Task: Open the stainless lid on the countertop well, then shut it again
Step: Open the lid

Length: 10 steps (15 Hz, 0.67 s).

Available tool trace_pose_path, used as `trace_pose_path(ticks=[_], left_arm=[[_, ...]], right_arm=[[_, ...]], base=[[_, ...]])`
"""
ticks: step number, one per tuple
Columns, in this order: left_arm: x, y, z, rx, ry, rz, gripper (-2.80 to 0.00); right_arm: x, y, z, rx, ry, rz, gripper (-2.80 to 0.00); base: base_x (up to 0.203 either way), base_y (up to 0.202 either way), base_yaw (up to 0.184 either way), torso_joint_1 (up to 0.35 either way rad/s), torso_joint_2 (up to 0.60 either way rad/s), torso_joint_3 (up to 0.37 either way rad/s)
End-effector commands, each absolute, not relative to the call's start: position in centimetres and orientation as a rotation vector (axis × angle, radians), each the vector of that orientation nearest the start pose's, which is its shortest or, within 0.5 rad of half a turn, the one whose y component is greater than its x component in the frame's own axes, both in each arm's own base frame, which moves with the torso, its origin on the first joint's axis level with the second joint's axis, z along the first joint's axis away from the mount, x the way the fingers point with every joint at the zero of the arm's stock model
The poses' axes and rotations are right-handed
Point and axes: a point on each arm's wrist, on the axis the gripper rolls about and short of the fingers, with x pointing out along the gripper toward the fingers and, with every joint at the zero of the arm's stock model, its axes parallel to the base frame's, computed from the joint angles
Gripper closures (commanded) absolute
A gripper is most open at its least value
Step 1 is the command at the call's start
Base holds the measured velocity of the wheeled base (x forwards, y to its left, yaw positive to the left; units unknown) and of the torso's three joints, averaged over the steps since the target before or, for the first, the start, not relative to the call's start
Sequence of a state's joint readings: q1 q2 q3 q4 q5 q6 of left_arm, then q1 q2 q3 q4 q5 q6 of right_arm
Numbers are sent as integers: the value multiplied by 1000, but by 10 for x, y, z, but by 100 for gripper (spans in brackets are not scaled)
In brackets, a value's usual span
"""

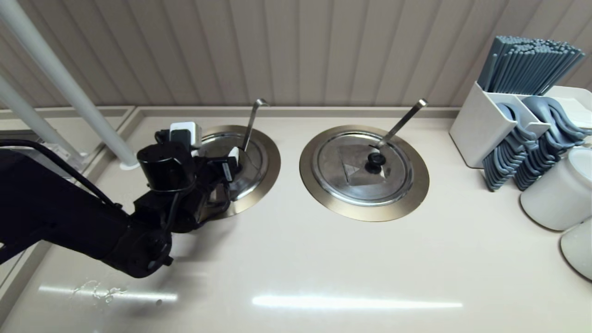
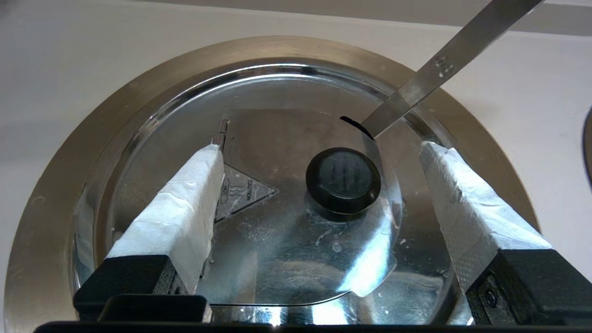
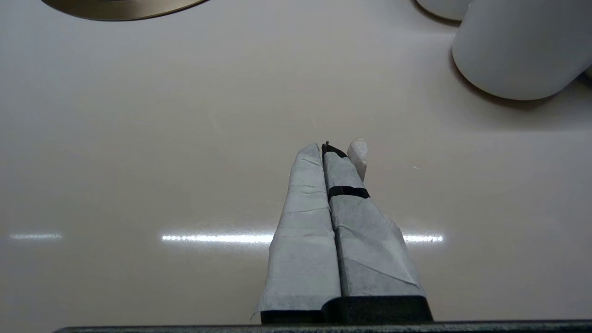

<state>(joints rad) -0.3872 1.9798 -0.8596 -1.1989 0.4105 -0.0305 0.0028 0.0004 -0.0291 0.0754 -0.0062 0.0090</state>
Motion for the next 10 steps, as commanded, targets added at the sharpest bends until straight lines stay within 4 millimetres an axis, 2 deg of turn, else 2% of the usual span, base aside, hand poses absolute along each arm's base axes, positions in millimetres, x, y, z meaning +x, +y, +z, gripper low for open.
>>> trace_pose_path(ticks=[1,5,10], left_arm=[[351,-134,136,-40,-34,30,-280],[369,-140,129,-55,-78,33,-280],[381,-142,117,-62,-92,49,-280]], right_arm=[[-25,0,76,9,49,-3,0],[-25,0,76,9,48,-3,0],[-25,0,76,14,49,-3,0]], base=[[0,0,0,0,0,0],[0,0,0,0,0,0],[0,0,0,0,0,0]])
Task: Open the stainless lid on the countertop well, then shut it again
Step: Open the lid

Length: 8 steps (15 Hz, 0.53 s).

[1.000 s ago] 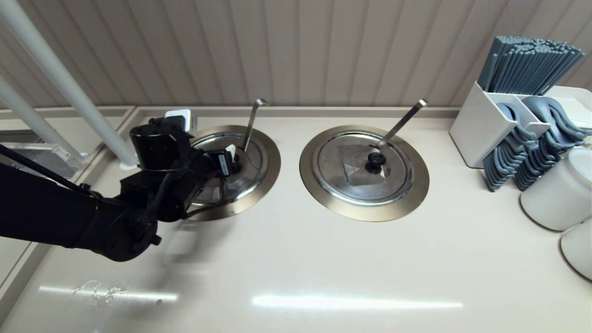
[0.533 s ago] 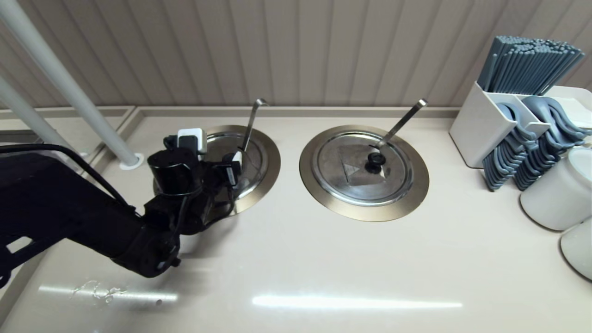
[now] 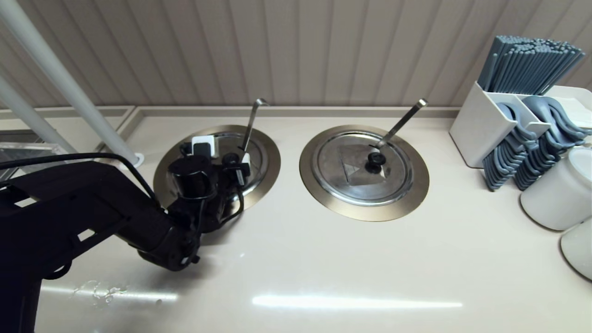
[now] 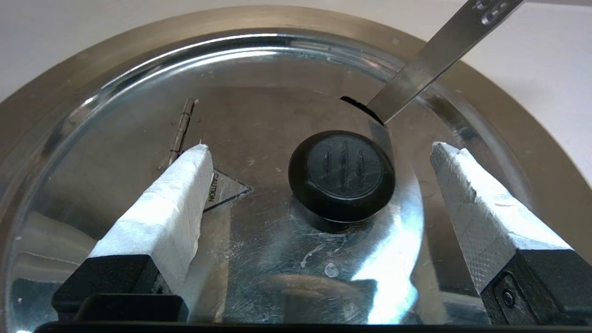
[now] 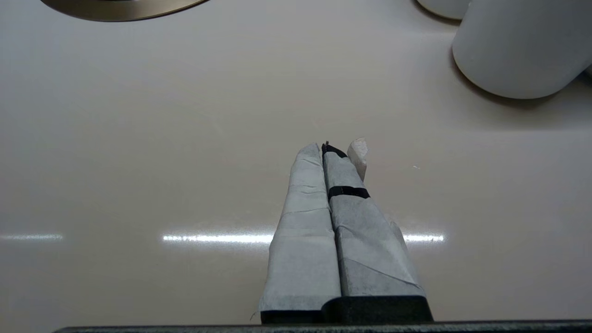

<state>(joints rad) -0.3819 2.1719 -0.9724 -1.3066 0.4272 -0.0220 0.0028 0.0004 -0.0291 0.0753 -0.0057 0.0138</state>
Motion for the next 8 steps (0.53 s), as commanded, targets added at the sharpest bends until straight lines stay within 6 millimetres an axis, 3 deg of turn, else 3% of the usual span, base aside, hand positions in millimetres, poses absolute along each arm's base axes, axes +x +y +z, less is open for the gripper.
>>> trace_pose_path(ticks=[1,8], left_arm=[[384,-142,114,-60,-91,53,-280],[405,-128,115,-38,-128,111,-280]], right_arm=[[-25,0,76,14,48,-6,0],[-25,0,76,15,47,-8,0]], base=[[0,0,0,0,0,0],[0,0,0,0,0,0]])
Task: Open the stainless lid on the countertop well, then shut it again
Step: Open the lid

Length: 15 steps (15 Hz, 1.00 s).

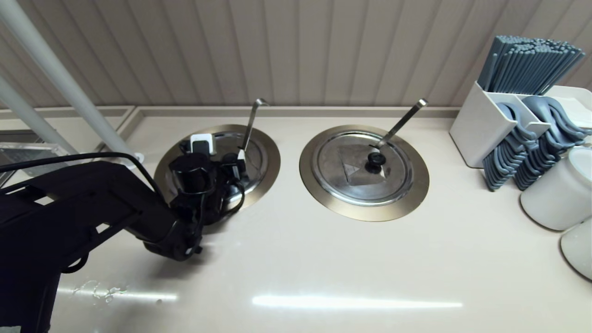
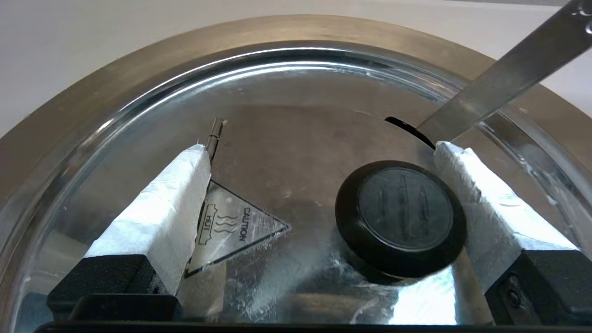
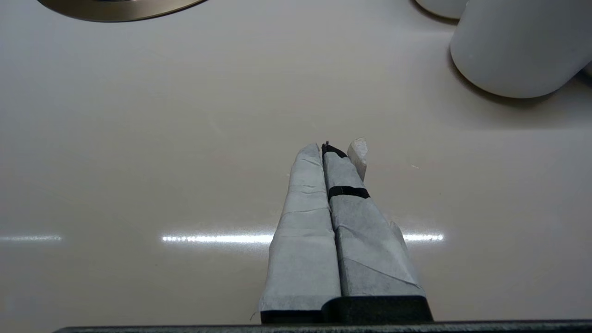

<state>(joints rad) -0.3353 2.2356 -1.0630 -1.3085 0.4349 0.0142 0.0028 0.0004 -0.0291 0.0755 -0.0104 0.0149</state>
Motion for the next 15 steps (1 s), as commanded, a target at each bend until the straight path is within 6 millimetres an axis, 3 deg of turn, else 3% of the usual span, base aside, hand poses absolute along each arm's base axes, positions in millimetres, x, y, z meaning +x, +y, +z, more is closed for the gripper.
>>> trace_pose_path(ticks=[1,9,15], left_arm=[[405,-128,114,-37,-125,111,-280],[407,-128,103,-15,-98,112,-280],[408,-113,106,-4,-103,150,-280]], right_arm=[[-25,0,76,15,47,-8,0],[-25,0,76,15,47,-8,0],[-25,0,76,15,47,-8,0]], base=[[0,0,0,0,0,0],[0,0,0,0,0,0],[0,0,0,0,0,0]])
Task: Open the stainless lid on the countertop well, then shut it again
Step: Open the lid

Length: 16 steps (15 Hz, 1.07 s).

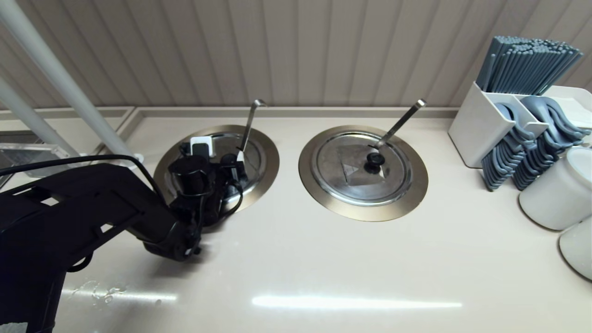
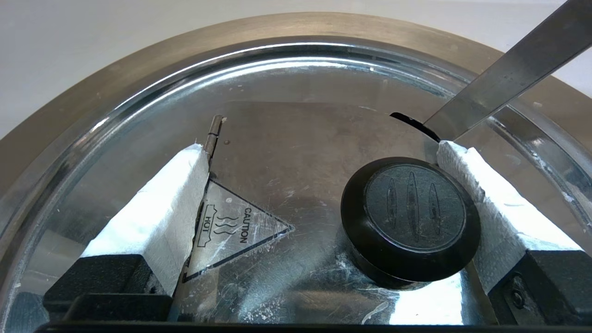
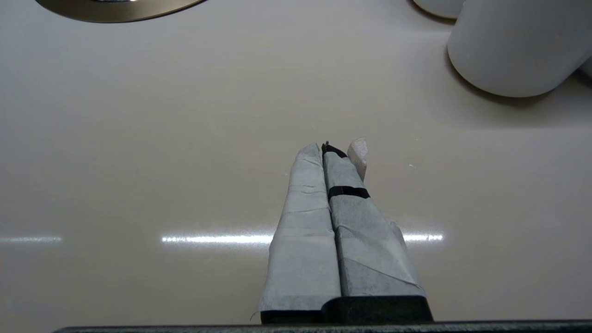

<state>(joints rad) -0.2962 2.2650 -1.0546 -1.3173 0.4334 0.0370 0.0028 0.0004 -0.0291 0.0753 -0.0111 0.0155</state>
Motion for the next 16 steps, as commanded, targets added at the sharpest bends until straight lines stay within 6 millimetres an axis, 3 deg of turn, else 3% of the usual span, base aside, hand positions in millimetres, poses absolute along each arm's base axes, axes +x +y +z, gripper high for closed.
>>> trace_pose_path(ticks=[1,8,11,16], left_arm=[[407,-113,108,-9,-123,149,-280],[402,-111,117,-13,-168,151,-280],[404,-113,108,-5,-148,143,-280],[401,-130,104,-9,-137,101,-280]], right_arm=[[-25,0,76,15,47,-8,0],[-25,0,76,15,47,-8,0],[-25,0,76,15,47,-8,0],[-25,0,76,15,47,-8,0]], base=[[0,0,0,0,0,0],[0,0,0,0,0,0],[0,0,0,0,0,0],[0,0,0,0,0,0]])
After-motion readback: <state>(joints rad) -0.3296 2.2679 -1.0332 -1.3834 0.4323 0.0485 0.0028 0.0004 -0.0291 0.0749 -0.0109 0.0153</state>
